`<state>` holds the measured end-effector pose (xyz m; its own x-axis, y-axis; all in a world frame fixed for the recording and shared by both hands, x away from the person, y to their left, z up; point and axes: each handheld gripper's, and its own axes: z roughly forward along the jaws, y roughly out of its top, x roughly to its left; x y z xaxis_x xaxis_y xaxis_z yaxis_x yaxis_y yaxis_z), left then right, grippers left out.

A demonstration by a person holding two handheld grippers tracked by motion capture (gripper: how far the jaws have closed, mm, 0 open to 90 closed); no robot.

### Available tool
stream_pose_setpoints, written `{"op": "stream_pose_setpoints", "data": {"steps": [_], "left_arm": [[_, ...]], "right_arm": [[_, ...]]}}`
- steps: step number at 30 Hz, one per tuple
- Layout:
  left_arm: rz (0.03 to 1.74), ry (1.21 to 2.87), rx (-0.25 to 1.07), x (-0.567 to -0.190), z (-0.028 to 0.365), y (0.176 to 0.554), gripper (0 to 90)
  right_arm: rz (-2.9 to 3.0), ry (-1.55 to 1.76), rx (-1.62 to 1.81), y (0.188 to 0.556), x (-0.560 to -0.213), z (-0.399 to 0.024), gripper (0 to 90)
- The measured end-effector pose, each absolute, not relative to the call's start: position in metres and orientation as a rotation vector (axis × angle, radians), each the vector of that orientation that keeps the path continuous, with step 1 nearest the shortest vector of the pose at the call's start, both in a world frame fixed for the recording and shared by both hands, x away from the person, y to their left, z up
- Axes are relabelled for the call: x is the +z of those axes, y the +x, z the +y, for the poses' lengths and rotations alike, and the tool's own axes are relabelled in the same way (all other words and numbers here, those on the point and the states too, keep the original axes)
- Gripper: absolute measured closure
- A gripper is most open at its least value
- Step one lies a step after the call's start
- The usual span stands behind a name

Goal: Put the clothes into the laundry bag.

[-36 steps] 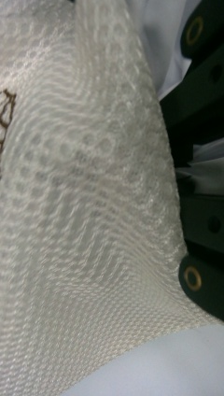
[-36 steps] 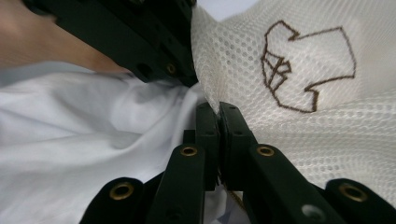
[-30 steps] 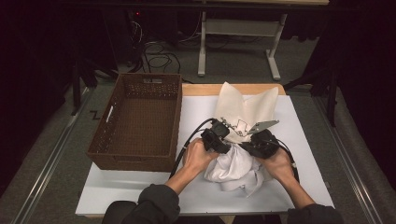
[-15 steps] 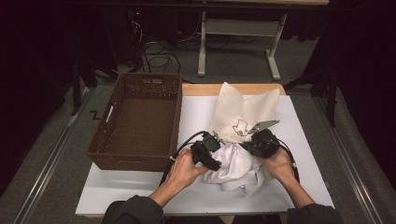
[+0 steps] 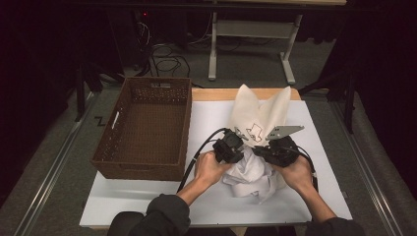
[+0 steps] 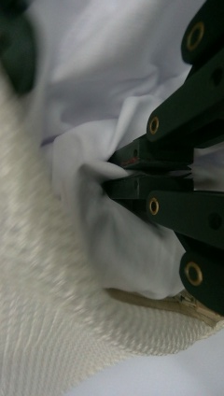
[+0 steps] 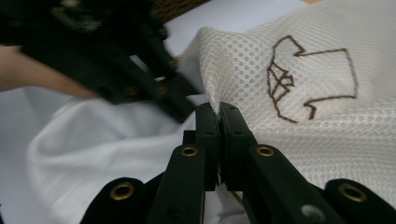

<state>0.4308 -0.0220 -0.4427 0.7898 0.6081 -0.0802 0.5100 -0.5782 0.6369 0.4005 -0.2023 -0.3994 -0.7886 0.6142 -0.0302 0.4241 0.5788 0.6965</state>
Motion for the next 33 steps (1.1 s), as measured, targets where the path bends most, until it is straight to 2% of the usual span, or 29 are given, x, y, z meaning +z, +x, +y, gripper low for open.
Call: {"op": "stream_pose_setpoints", "data": {"steps": [5,9,10,14,18,21,24,26,27,28,30,33], "left_arm": [[0.895,2.298,0.246,-0.463,-0.03,0.446,83.0],[0.909,2.313,0.266,-0.463,-0.03,0.448,77.4],[0.897,2.337,0.282,-0.459,-0.028,0.443,74.1],[0.868,2.36,0.278,-0.452,-0.016,0.424,51.5],[0.888,2.388,0.28,-0.452,-0.004,0.411,44.4],[0.927,2.384,0.242,-0.457,0.0,0.414,42.4],[0.956,2.375,0.21,-0.467,-0.005,0.424,46.3],[0.97,2.332,0.124,-0.473,-0.006,0.434,58.8],[0.961,2.306,0.092,-0.473,-0.006,0.435,72.4],[0.95,2.287,0.082,-0.472,-0.008,0.436,80.3],[0.882,2.31,0.122,-0.464,-0.017,0.43,85.6],[0.809,2.307,0.153,-0.451,-0.028,0.423,86.5]], "right_arm": [[2.589,0.874,0.964,0.397,-0.41,-0.205,88.8],[2.608,0.943,0.907,0.404,-0.425,-0.21,88.7],[2.612,0.943,0.901,0.406,-0.427,-0.211,88.7],[2.601,0.973,0.905,0.408,-0.432,-0.216,88.4],[2.598,0.983,0.894,0.408,-0.431,-0.214,88.4],[2.601,0.981,0.899,0.41,-0.433,-0.212,88.4],[2.596,0.987,0.901,0.41,-0.433,-0.212,88.3],[2.596,0.996,0.905,0.41,-0.432,-0.212,88.3],[2.595,0.996,0.924,0.41,-0.432,-0.213,88.2],[2.594,1.012,0.938,0.41,-0.431,-0.214,88.2],[2.583,0.987,0.989,0.41,-0.428,-0.217,88.3],[2.556,0.953,1.027,0.407,-0.42,-0.217,88.7]]}}
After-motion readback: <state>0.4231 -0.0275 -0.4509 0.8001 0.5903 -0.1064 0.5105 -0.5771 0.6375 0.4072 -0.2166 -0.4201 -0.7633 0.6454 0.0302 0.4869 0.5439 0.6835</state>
